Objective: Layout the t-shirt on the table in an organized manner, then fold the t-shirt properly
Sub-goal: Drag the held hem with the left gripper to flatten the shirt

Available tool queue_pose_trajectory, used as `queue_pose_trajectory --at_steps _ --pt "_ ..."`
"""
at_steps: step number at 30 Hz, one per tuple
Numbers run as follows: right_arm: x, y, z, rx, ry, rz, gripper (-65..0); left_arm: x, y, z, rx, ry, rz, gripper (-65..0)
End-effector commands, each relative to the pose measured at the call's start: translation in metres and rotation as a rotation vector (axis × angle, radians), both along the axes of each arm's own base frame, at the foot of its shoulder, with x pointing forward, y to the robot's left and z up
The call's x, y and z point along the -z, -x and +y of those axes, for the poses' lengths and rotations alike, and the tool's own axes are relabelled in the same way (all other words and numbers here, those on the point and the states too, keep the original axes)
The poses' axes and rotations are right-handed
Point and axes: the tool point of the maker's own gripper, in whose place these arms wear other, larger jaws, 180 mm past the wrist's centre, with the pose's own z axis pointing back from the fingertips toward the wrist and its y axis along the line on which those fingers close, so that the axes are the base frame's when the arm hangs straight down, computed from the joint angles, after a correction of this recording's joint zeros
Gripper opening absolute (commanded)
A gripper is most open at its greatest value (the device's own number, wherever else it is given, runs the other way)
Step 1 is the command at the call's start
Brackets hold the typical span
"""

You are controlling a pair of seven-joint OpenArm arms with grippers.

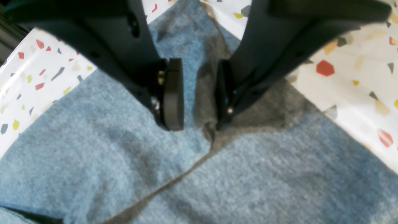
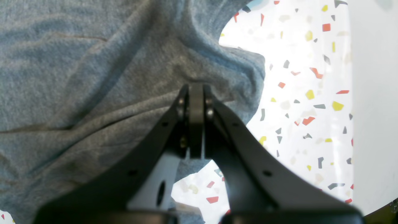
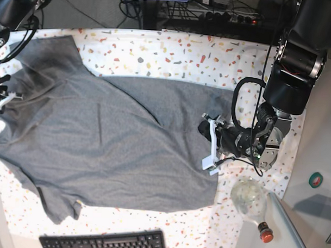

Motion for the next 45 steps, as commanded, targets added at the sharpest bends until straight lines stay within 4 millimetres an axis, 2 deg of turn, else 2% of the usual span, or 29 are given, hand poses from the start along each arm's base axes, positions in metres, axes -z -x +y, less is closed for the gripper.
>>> queue_pose_trajectory --at_steps 1,3,5,6,9,11,13,18,21,24,26,29,32,37,38,41,42,43,45 --pt "-0.015 -0.010 -0.009 0.003 0.024 -0.047 -65.0 -0.016 -0.017 -0.004 0.003 0.024 -0.050 -51.2" --pt "-0.015 -0.010 -0.009 0.003 0.024 -0.047 -65.0 -0.016 -0.018 -0.002 0.002 0.021 -0.050 -55.5" --pt "-0.014 -0.009 -0.008 0.003 0.023 -0.044 -65.0 -0.016 -0.018 0.000 0.000 0.018 -0.050 -63.8" --pt "-0.014 -0.009 -0.008 0.001 0.023 -0.044 -65.0 -0.016 -0.018 0.000 0.000 0.018 -0.050 -65.0" --pt "-0.005 0.001 -0.007 0.004 0.017 0.010 -65.0 -0.018 -0.019 -0.002 0.007 0.020 -0.060 -65.0" --pt "-0.004 0.006 -0.009 0.013 0.018 0.039 -65.0 -0.019 -0.010 -0.006 0.030 0.027 -0.076 -65.0" --pt "-0.001 0.010 -0.009 0.018 0.016 0.060 -65.0 -0.027 -0.003 -0.001 0.039 0.031 -0.121 -65.0" --pt "0.010 0.036 -0.009 0.015 0.026 0.119 -65.0 -0.063 0.028 0.017 0.038 0.005 -0.240 -65.0" --pt "0.015 0.045 -0.001 0.014 0.017 0.130 -65.0 -0.081 0.063 0.021 0.081 -0.029 -0.290 -65.0" --pt "0.020 0.057 0.006 0.013 0.011 0.150 -65.0 -0.087 0.108 0.014 0.138 -0.039 -0.289 -65.0" --pt "0.023 0.065 0.013 0.011 0.004 0.157 -65.0 -0.083 0.137 0.012 0.151 -0.033 -0.254 -65.0" --pt "0.019 0.073 0.024 0.007 0.008 0.147 -65.0 -0.071 0.164 0.016 0.140 -0.033 -0.190 -65.0" --pt "0.014 0.080 0.034 0.006 0.012 0.140 -65.0 -0.061 0.181 0.022 0.148 -0.070 -0.148 -65.0" --pt "0.021 0.097 0.049 0.014 -0.015 0.159 -65.0 -0.038 0.205 0.042 0.179 -0.230 -0.102 -65.0" --pt "0.021 0.100 0.049 0.014 -0.014 0.164 -61.2 -0.033 0.206 0.046 0.177 -0.263 -0.094 -65.0" --pt "0.027 0.102 0.052 0.015 -0.030 0.172 -38.9 -0.014 0.211 0.065 0.178 -0.351 -0.059 -65.0" --pt "0.028 0.097 0.054 0.016 -0.040 0.165 -35.1 -0.010 0.209 0.065 0.176 -0.353 -0.068 -65.0" --pt "0.027 0.091 0.055 0.017 -0.046 0.152 -35.1 -0.006 0.209 0.063 0.171 -0.348 -0.070 -65.0" --pt "0.020 0.073 0.053 0.014 -0.041 0.117 -42.0 0.000 0.210 0.061 0.168 -0.349 -0.070 -65.0"
